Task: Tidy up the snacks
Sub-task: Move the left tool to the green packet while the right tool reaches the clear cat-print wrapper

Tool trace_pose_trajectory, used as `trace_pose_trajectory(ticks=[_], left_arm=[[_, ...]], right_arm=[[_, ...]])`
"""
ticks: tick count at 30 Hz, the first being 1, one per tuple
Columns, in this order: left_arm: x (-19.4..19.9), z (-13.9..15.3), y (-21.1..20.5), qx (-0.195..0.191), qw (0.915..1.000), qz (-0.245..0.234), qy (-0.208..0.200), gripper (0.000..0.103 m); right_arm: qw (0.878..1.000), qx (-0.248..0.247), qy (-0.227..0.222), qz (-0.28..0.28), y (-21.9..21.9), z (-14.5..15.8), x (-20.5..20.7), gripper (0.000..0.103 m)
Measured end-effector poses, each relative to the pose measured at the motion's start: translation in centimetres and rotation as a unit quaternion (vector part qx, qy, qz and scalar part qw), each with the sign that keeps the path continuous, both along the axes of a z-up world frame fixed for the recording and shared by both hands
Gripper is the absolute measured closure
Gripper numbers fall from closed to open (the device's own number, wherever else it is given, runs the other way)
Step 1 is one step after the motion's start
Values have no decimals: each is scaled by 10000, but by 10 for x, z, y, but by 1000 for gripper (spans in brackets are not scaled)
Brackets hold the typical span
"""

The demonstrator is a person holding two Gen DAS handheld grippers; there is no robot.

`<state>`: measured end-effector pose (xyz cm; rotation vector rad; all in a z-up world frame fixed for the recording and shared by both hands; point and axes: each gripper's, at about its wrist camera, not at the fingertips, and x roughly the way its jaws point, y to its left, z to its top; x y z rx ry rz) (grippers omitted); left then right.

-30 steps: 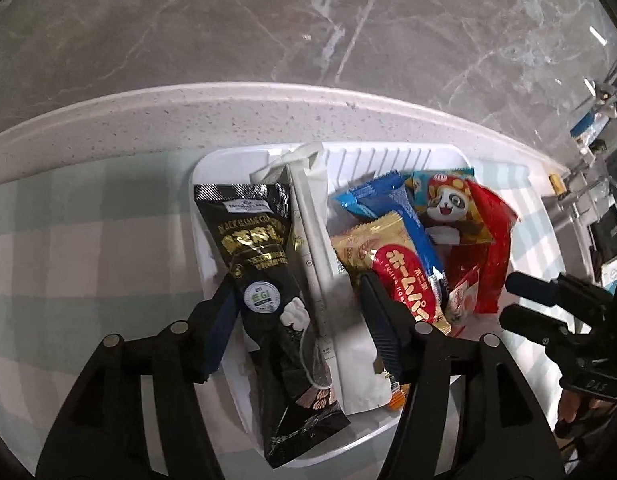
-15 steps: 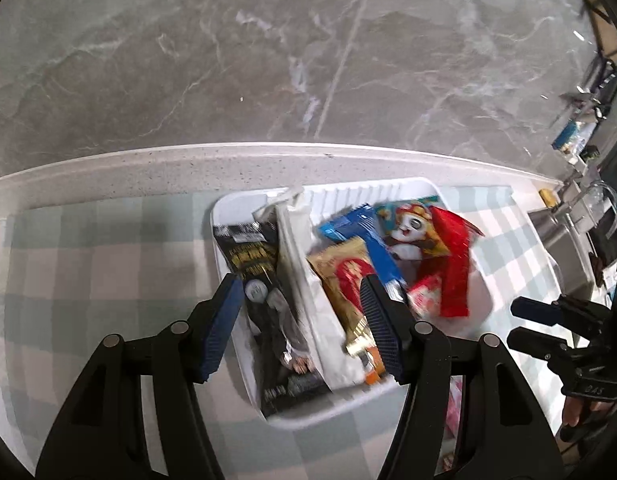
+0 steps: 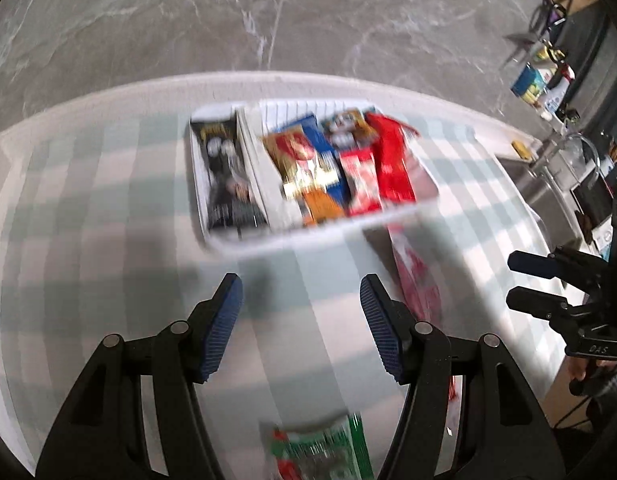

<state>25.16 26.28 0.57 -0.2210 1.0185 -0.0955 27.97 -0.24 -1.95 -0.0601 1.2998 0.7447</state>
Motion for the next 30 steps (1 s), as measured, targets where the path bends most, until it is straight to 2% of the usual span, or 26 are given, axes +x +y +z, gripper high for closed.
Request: trace_pose_trajectory(ticks=[4,7,10,14,21,24,28,30], left_arm=[[-34,-12,-10,-95,9998,18,155,44],[-55,-23,-19,33,9995,8,308,44],[-72,-33,-25,-4,9991,34,427,44],[-88,-41,-34,169,9979,-56,617,44],[-112,-48,-41,269,9969,-164,720,44],[-117,-55,-41,187,9965,-177,798,44],[-122,-62,-44,-160,9958,-264,856,43],[-125,-62,-48,-459,9948,-390,824,43]], right_arm=[[9997,-35,71,218,-10,1,-30,50],[9992,-96,142,358,-15,-1,-51,49],[9985,-147,197,488,-19,-5,-71,49],[9971,-280,192,686,-22,-10,-92,49],[9953,-427,275,827,-29,-20,-115,49],[9951,-468,293,824,-32,-21,-121,49],[9951,-460,307,815,-33,-20,-126,49],[9954,-438,304,801,-33,-19,-128,49]])
